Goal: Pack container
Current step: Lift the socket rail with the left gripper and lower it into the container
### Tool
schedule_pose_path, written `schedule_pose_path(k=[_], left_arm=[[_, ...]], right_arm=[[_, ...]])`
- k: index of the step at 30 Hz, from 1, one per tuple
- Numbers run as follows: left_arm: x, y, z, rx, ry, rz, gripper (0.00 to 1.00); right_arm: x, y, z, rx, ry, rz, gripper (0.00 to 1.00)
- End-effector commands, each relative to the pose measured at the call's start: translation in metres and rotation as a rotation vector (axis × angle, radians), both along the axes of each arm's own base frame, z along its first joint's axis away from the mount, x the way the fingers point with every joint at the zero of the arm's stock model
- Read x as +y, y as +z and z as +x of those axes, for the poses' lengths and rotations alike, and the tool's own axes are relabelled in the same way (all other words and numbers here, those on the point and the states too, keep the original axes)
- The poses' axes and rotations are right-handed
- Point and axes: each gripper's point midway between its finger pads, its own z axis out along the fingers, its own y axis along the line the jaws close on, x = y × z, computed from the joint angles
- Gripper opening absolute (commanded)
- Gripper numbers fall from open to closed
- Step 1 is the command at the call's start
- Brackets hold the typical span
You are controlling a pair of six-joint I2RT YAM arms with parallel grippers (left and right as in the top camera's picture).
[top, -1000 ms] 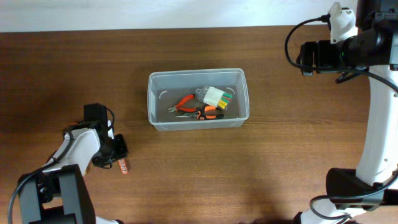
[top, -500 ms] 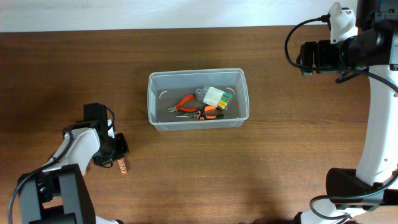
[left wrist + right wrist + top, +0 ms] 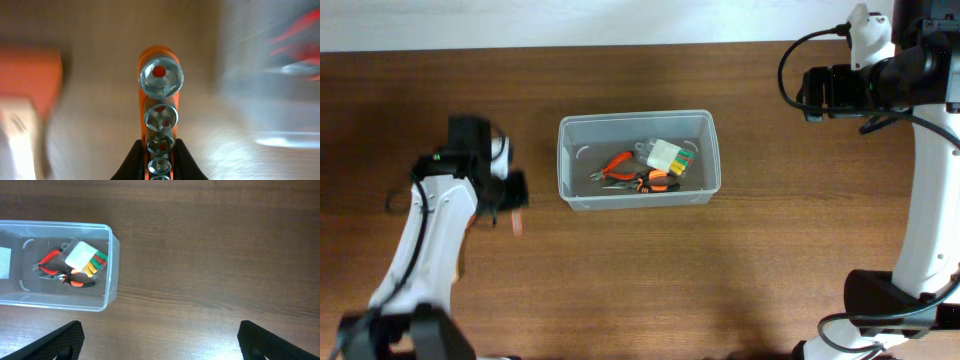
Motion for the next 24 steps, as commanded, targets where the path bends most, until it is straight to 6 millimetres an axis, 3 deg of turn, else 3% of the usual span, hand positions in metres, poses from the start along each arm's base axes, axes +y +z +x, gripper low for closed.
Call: schedule_pose_path(k=[1,4,7,11,14,18,24], left_arm=[[-0.038,0.077,0.022,-0.241,-0.337,0.074,0.02],[-0.080,0.101,0.027,-0.353,-0.695,0.187,0.02],[-0.120,0.106,0.027,-0.441,-1.003,0.287,0.02],[-0.158,0.108,0.035,-0.548,-1.283,0.400,0.02],[-0.174,0.102,0.050,-0.604,-1.402,0.469,0.02],[-0.181,0.077,0.076,-0.601,-1.411,0.481,0.02],[-0.182,0.007,0.086,-0.443,-1.448,0.420,0.02]], right_arm=[[0.002,-0.005,0.003,0.012,0.000,0.016,0.99],[0.002,-0.004,0.003,0.009,0.000,0.016,0.99],[0.002,-0.004,0.003,0.008,0.000,0.016,0.99],[0.002,-0.004,0.003,0.008,0.000,0.016,0.99],[0.002,-0.004,0.003,0.008,0.000,0.016,0.99],[0.002,-0.004,0.003,0.008,0.000,0.016,0.99],[0.002,-0.004,0.004,0.007,0.003,0.014,0.99]])
